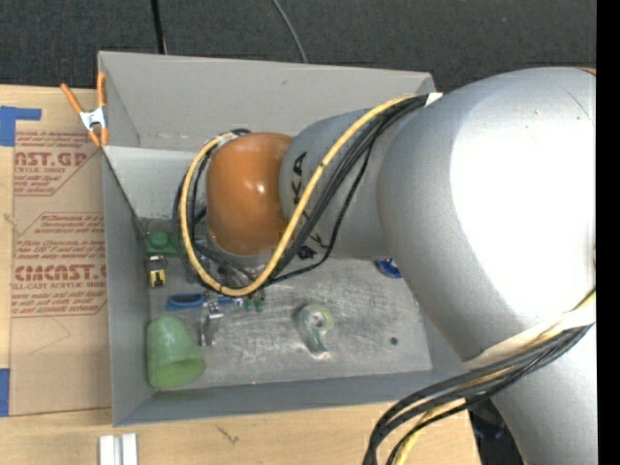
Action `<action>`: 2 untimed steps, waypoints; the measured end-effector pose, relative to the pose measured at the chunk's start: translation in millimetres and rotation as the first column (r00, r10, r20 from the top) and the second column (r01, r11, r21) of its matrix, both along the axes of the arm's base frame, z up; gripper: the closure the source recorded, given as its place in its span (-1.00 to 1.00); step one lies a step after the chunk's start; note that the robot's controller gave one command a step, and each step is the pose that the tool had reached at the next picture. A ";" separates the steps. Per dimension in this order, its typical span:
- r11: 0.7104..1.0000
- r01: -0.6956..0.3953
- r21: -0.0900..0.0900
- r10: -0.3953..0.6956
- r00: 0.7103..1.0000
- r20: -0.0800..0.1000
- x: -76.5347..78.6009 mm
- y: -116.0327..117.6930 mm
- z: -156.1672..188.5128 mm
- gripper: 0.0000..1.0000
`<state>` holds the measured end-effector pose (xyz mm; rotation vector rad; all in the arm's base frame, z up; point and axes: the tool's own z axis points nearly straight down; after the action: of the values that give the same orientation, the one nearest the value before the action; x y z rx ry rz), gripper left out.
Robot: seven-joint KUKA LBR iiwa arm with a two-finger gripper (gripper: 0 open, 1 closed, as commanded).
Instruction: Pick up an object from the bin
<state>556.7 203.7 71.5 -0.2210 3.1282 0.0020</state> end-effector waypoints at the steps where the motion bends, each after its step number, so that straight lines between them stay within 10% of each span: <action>1: 1.000 0.000 0.000 0.000 1.000 -0.002 0.9 0.6 0.9 -1.00; 2: 1.000 0.000 0.000 0.000 1.000 -0.003 1.4 1.2 1.4 -1.00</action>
Offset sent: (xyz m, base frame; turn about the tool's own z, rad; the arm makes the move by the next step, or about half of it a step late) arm 0.0000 0.0000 0.0000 0.0000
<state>558.1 204.9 73.0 -0.2207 3.1314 0.0029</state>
